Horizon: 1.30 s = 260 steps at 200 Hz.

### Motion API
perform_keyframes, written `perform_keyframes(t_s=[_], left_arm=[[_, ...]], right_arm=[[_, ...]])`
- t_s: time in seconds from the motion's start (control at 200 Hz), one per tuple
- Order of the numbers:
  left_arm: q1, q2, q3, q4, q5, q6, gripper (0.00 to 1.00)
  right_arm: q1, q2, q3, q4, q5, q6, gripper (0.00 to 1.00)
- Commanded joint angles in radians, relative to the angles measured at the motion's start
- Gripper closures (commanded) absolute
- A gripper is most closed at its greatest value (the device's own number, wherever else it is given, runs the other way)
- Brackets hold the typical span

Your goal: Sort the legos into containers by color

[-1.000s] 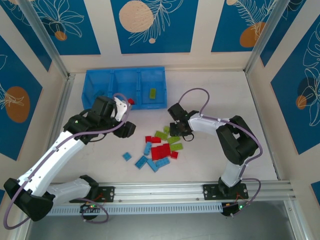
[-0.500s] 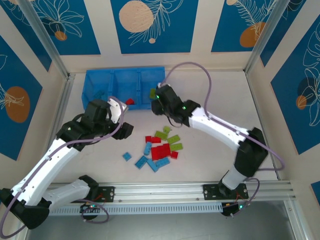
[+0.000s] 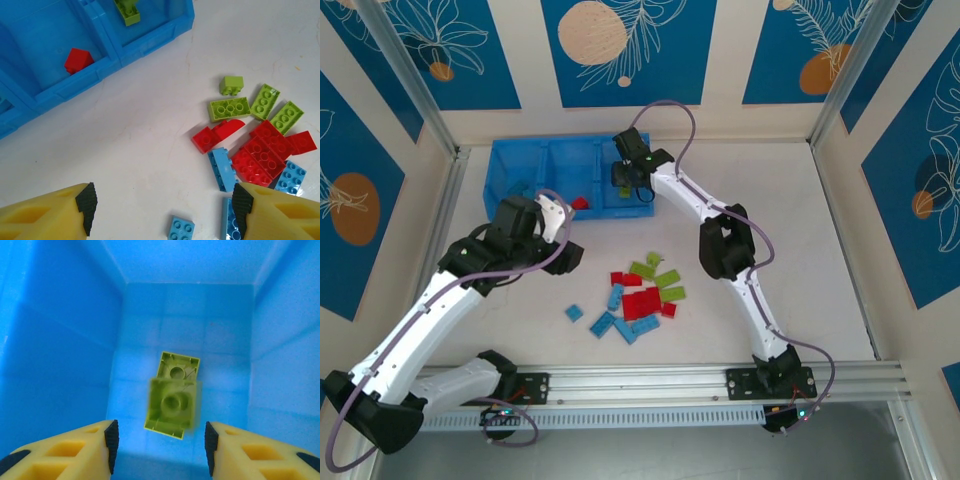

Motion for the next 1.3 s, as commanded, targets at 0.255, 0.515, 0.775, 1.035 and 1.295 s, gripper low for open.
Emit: perform_keyframes(t_s=[0.255,0.515,0.775,1.035,1.295], left_arm=[[0.015,0.026,-0.006,-0.016,-0.016,0.019,0.28],[-0.006,0.096,0.024,-0.015,0.102,-0.308,0.22],[-0.078,0.377,-0.035,0.208,0.104,-0.549,0.37],[-0.122,0.664,0.064,0.235,0.106,-0.613,0.40],[-0.163,0.818,0.128,0.178,0.060,-0.643,0.40]], right_arm=[[0.016,-0.257,-0.058,-0.116,-0.117,-0.017,0.47],[0.102,-0.910,-0.824,0.076,-0.293,-0.056,0.36],[0.258,-1.354,-1.307,0.035,-0.165,0.111,0.30],[0.304,-1.510,-1.462,0.003,-0.074,0.243,0.27],[0.303,-1.508,-1.443,-0.021,-0.034,0.224,0.26]])
